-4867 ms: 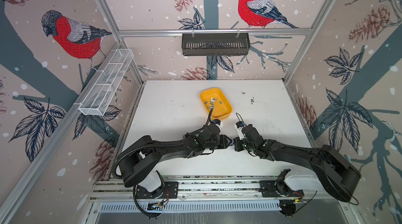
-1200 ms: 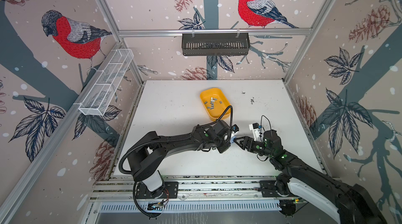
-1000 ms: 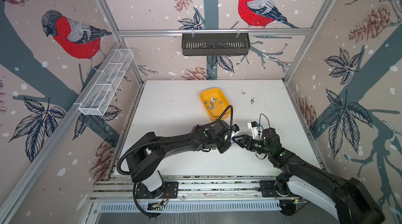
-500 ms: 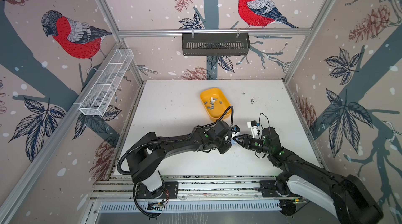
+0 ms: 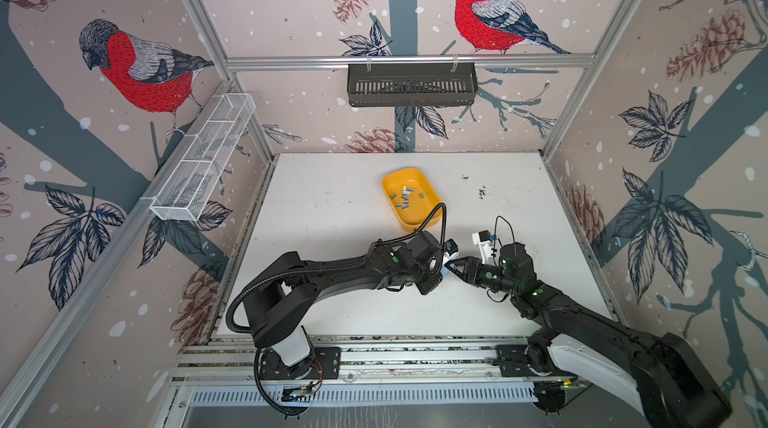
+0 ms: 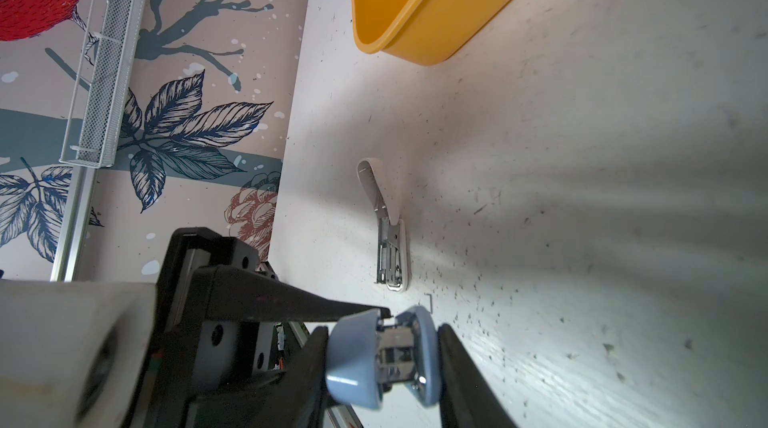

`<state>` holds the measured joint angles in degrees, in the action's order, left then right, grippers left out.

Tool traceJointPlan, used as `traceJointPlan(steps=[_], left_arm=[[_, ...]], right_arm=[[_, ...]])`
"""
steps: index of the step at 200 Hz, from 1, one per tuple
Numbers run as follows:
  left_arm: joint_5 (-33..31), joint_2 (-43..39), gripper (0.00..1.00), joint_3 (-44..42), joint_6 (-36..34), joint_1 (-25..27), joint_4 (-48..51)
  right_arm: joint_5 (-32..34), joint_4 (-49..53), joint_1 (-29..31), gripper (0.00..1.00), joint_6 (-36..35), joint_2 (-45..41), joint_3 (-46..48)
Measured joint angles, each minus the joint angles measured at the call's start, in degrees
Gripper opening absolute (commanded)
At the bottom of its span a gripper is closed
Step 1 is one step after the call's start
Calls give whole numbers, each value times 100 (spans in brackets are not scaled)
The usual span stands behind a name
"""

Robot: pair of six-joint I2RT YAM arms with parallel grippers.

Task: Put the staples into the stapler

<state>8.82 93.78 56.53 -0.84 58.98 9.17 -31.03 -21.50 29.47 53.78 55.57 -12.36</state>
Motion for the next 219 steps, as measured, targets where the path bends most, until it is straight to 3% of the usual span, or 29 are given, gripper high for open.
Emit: traceJointPlan(steps=[98, 144, 219], left_arm=[[-2, 0, 15, 0, -2, 2, -11], [2, -9, 15, -4, -2, 2, -81], [7, -11, 15, -11, -2, 9, -120]], right_arm=[[2, -20, 0, 38, 0, -33, 7], [22, -20, 0, 54, 20, -44, 7], [116, -17, 0, 72, 17, -170, 4]])
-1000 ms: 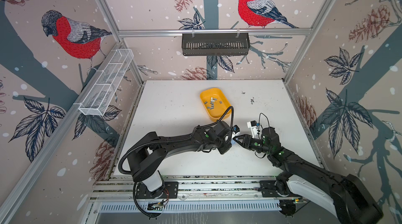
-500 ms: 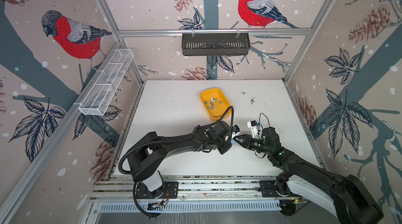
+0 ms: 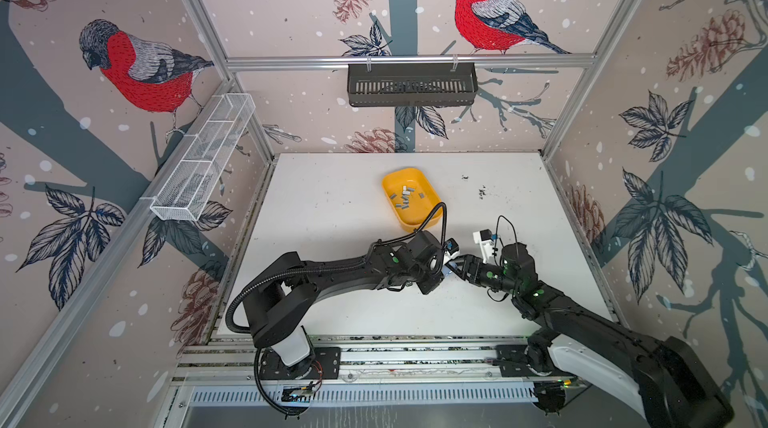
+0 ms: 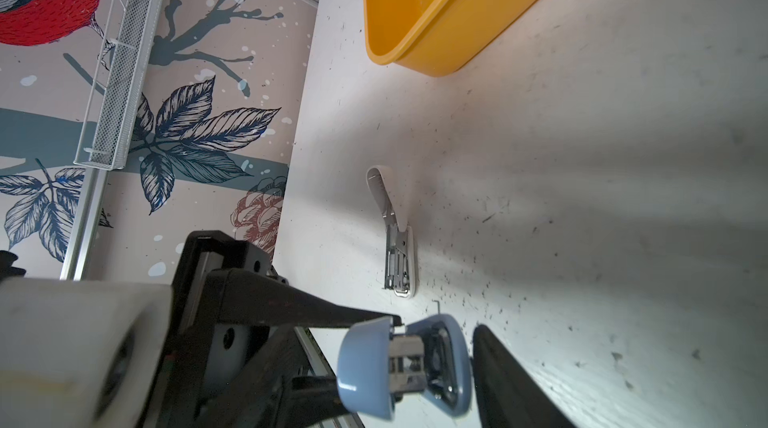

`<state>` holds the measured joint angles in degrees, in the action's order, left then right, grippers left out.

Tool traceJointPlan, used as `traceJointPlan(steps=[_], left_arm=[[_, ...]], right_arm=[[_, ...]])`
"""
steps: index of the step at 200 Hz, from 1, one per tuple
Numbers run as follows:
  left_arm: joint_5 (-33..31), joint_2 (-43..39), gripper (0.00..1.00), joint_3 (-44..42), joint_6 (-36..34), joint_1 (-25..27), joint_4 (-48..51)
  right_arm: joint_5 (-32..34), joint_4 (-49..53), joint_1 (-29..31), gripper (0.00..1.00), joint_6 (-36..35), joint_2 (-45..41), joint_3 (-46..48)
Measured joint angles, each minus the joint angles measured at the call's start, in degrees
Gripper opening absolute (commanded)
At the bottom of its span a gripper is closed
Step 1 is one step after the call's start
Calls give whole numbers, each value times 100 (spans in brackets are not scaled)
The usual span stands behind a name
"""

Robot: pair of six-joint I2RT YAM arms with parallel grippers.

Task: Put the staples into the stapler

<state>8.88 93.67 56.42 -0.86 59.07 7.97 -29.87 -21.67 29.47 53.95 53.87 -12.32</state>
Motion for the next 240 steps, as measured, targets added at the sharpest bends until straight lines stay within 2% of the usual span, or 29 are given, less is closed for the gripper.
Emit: traceJointPlan(steps=[55, 87, 121, 224, 240], left_arm=[[-52, 162, 15, 39, -103, 0, 44], [-61, 404, 15, 315, -297, -94, 177], [-109, 841, 16, 721, -546, -243, 402], [-155, 2096, 18, 2282, -1552, -476, 1676], [-155, 2225, 22, 2400, -1611, -503, 1784]], right_arm=[[529, 1117, -179, 76, -538, -568, -254], [986, 1862, -295, 76, -896, -1215, -308], [1353, 2284, -415, 76, -953, -1823, -173], [1484, 2726, -767, 76, -1165, -1950, -90], [1478, 2726, -811, 76, -1189, -1943, -85]])
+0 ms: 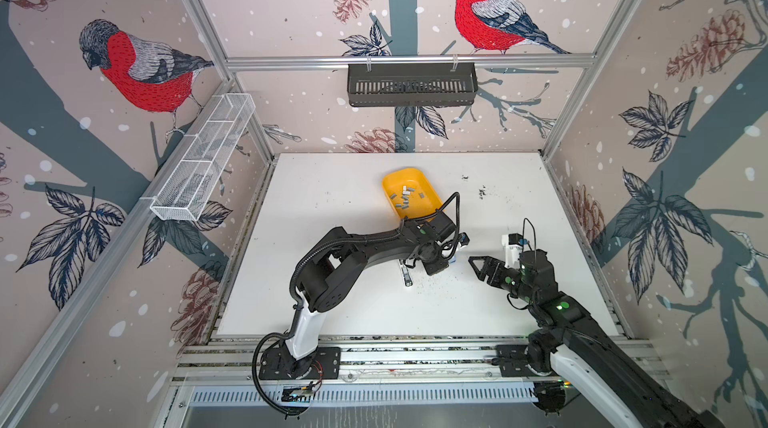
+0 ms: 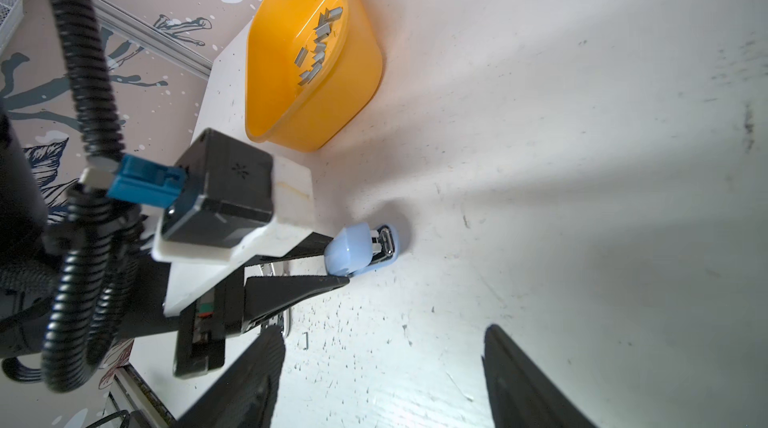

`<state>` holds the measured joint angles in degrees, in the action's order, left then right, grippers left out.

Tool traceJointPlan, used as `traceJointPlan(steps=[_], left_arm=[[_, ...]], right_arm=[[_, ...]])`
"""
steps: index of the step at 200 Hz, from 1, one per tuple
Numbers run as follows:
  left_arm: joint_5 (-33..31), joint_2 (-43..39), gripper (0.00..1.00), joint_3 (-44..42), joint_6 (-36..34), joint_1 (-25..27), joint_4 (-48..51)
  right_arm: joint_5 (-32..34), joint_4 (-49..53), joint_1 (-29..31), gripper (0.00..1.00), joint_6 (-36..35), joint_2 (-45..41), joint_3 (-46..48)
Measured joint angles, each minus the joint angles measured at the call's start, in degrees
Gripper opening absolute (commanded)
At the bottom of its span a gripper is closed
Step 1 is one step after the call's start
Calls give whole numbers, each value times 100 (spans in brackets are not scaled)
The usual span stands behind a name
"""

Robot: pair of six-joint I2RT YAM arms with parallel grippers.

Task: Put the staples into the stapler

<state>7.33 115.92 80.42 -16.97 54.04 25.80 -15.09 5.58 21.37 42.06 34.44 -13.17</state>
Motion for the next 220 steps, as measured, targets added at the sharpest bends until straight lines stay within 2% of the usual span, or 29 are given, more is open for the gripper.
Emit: traceJointPlan(steps=[19, 73, 110, 141, 164, 220], left_arm=[[-7, 98, 25, 103, -55, -15, 98], [-107, 131, 49, 166, -96, -20, 118], [-142, -216, 52, -70, 17, -20, 90], [-107, -1025, 54, -603, 361, -20, -160], [-13, -1764, 54, -1224, 782, -46, -494], [138, -3554, 52, -3217, 2262, -326, -1331]], right_arm=[[-17, 0, -33, 76, -20, 4, 11], [-149, -2, -44, 77, -50, 83, 22], [-219, -4, -44, 78, -153, 39, 22], [-334, -9, 46, 75, -289, 44, 37], [-291, -52, 428, 74, -315, 153, 33], [452, -522, 2100, 67, -278, 1141, -275]])
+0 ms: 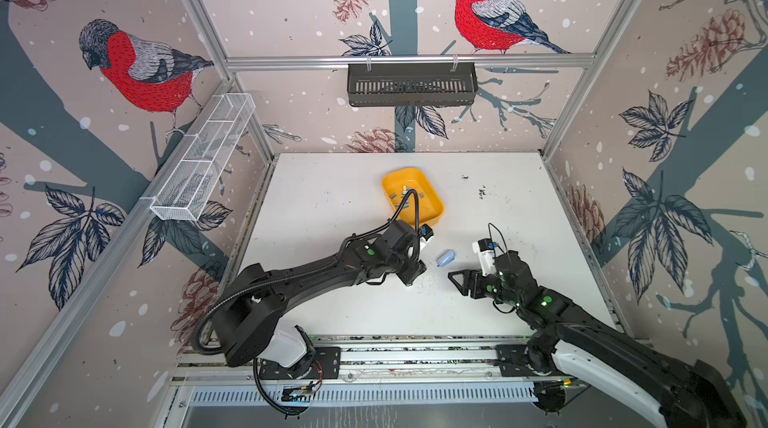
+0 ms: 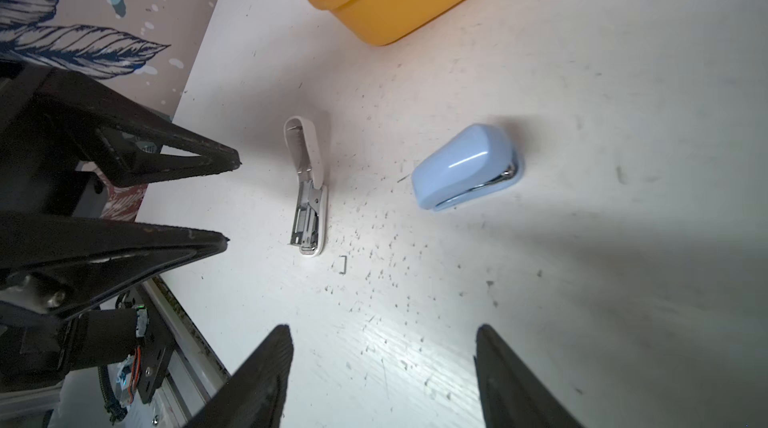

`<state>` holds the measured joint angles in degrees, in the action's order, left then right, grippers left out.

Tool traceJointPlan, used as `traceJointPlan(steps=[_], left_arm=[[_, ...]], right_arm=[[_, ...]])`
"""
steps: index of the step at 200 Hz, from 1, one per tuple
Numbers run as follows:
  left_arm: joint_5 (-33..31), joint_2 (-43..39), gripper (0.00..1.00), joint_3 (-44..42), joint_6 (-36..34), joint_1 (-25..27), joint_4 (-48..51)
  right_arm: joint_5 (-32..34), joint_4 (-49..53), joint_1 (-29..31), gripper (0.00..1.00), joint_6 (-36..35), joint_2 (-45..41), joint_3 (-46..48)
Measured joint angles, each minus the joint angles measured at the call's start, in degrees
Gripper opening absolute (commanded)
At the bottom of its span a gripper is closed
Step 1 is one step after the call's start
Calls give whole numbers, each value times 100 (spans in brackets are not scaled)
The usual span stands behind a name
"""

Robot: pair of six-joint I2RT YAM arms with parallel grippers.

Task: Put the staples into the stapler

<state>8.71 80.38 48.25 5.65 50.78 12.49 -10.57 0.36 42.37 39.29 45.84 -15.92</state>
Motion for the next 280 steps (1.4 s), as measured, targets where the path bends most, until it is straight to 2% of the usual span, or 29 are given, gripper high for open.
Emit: traceJointPlan(steps=[22, 45, 70, 93, 142, 213, 227, 243, 264, 280], left_arm=[[-35, -693, 54, -680, 680, -160, -299], [15, -1294, 54, -1357, 1405, -610, -632], [142, -1784, 53, -1895, 2052, -1196, -793], [332, -2035, 52, -2116, 2450, -1510, -800], [595, -2317, 50, -2393, 2774, -1709, -1051], [614, -2444, 53, -2524, 2968, -1725, -1235], [562, -2474, 56, -2524, 3038, -1725, -1237], [501, -2479, 64, -2527, 3047, -1725, -1272], [560, -2503, 79, -2573, 3023, -1725, -1386], [654, -2566, 97, -2656, 2959, -1725, -1517]], right_arm=[[286, -267, 619, 62, 0, 595, -278], [540, -400, 1113, 59, -7, 1403, -743], [793, -538, 1497, 58, -31, 2299, -1204], [990, -555, 1722, 57, -61, 3042, -1631], [1451, -481, 2052, 48, -221, 4094, -2398], [1808, -286, 2105, 43, -238, 4642, -2632], [1827, -282, 2111, 42, -243, 4669, -2640], [1871, -275, 2109, 41, -260, 4677, -2638], [1980, -254, 2103, 39, -260, 4677, -2636], [2028, -243, 2085, 38, -260, 4677, -2614]])
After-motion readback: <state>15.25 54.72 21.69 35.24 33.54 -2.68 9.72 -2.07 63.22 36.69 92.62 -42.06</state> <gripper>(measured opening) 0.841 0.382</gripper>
